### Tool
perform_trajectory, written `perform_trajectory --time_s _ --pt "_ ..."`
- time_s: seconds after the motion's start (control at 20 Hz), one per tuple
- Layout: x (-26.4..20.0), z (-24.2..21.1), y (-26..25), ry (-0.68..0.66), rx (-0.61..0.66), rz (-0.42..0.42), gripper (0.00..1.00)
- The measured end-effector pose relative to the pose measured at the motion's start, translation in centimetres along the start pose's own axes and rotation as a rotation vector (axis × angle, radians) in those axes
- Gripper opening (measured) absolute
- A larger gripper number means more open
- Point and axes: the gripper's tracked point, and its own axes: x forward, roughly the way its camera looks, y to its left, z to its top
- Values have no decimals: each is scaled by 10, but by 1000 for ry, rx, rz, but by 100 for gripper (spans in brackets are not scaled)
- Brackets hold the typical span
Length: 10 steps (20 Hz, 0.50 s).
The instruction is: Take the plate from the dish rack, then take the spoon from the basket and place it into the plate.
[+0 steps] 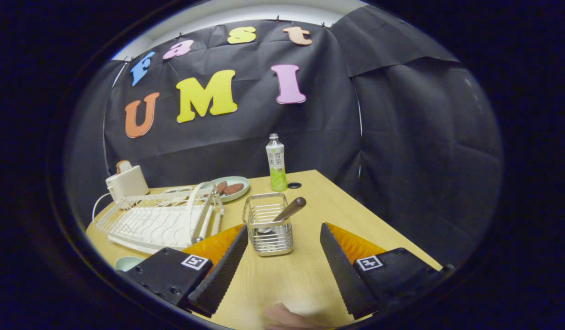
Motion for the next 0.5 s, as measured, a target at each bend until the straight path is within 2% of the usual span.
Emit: perform_trajectory --time_s 0.05,0.15,0.2,0.35,0.5 --pt "9 3 -4 -13 9 11 100" --pt "23 19 -1 -64 30 56 87" --pt "33 24 -4 -83 34 44 80" --pt "57 16 7 -25 -10 66 58" --pt "64 22 19 -27 -51 66 46"
